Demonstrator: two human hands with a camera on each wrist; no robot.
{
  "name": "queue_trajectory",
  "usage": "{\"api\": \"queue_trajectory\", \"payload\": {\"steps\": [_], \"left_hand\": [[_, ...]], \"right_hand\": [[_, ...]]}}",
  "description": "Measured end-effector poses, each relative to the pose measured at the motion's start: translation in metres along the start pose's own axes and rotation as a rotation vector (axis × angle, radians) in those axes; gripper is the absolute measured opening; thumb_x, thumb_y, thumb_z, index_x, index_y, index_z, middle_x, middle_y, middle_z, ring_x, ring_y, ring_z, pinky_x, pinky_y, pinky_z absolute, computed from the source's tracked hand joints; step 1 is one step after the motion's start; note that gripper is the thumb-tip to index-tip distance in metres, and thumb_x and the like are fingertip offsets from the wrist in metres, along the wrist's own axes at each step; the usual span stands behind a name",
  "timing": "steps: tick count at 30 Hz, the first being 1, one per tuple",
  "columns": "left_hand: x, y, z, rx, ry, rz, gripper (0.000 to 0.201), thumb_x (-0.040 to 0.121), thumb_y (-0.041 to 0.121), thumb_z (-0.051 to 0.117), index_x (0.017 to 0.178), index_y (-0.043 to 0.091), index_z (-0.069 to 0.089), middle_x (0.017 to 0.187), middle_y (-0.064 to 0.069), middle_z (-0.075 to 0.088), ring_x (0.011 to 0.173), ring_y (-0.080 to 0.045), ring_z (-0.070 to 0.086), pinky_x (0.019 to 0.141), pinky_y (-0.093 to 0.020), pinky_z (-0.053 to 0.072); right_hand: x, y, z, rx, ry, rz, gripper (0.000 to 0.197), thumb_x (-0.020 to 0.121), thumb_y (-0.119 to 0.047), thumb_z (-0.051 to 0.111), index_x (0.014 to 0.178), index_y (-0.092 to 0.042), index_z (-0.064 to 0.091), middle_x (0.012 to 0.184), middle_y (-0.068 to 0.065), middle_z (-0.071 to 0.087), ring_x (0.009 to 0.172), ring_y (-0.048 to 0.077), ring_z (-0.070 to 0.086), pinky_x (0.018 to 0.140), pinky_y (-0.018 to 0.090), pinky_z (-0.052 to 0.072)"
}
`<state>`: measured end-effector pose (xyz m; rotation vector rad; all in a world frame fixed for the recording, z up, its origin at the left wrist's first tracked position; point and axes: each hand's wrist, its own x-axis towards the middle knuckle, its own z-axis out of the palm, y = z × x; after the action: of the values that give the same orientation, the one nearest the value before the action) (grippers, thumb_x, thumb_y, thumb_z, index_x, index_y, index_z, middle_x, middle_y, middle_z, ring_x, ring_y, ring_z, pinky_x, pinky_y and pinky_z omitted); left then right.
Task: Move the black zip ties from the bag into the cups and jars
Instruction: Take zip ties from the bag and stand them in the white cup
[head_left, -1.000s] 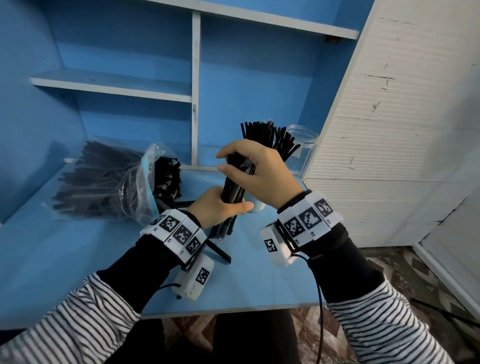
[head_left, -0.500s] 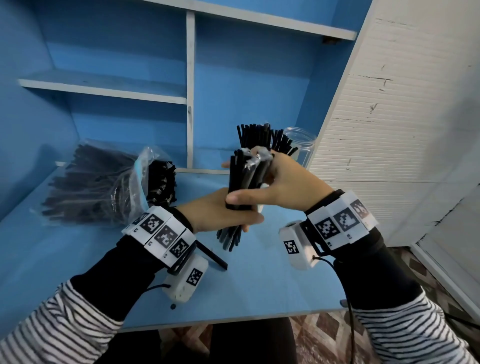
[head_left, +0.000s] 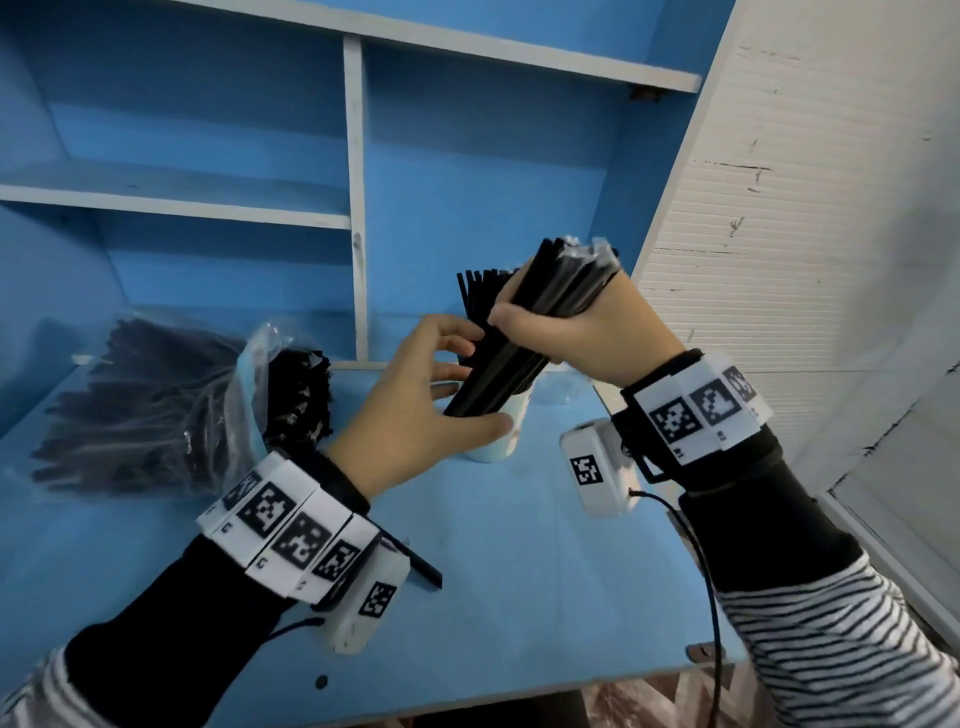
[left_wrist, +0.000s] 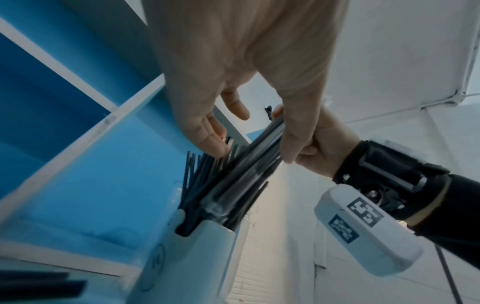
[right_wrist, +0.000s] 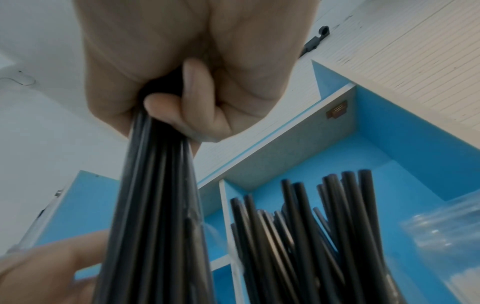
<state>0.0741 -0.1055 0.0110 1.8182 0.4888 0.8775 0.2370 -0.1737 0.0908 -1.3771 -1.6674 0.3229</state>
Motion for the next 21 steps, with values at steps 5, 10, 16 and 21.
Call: {"api": "queue_trajectory", "payload": {"steps": [5,10,16,21], "left_hand": [[0.016,-0.013,-0.015,0.152,0.084,-0.090,0.061,0.065,0.013,0.088,0.103,0.026,0.040,0.112,-0.004,0.046,0.101,-0.016,0.056,0.080,-0.024,0.049],[0.046,-0.046,-0.012,0.251,-0.198,-0.378,0.115,0.056,0.025,0.091,0.144,0.023,0.016,0.135,0.002,0.035,0.128,-0.014,0.036,0.100,-0.026,0.036],[0.080,-0.061,0.001,0.314,-0.287,-0.309,0.098,0.061,0.025,0.090,0.141,0.022,0.033,0.133,0.009,0.045,0.124,-0.011,0.044,0.097,-0.025,0.036],[0.092,-0.064,0.006,0.317,-0.310,-0.256,0.054,0.063,0.013,0.089,0.110,0.020,0.063,0.106,0.007,0.066,0.101,-0.002,0.061,0.084,-0.017,0.048]], "right_hand": [[0.013,0.009,-0.020,-0.020,0.081,0.036,0.010,0.086,-0.008,0.069,0.081,0.000,0.068,0.064,-0.008,0.064,0.056,0.002,0.060,0.049,0.013,0.043],[0.024,0.016,-0.032,-0.066,0.113,0.062,0.011,0.086,-0.009,0.067,0.080,0.000,0.067,0.064,-0.005,0.063,0.055,0.007,0.058,0.046,0.019,0.043],[0.031,0.029,-0.039,-0.043,0.146,0.095,0.012,0.086,-0.008,0.066,0.081,0.003,0.066,0.061,-0.007,0.062,0.051,0.009,0.053,0.044,0.021,0.041],[0.042,0.034,-0.043,-0.084,0.158,0.092,0.013,0.086,-0.009,0.065,0.082,0.004,0.066,0.065,-0.002,0.063,0.053,0.009,0.053,0.045,0.019,0.042]]}}
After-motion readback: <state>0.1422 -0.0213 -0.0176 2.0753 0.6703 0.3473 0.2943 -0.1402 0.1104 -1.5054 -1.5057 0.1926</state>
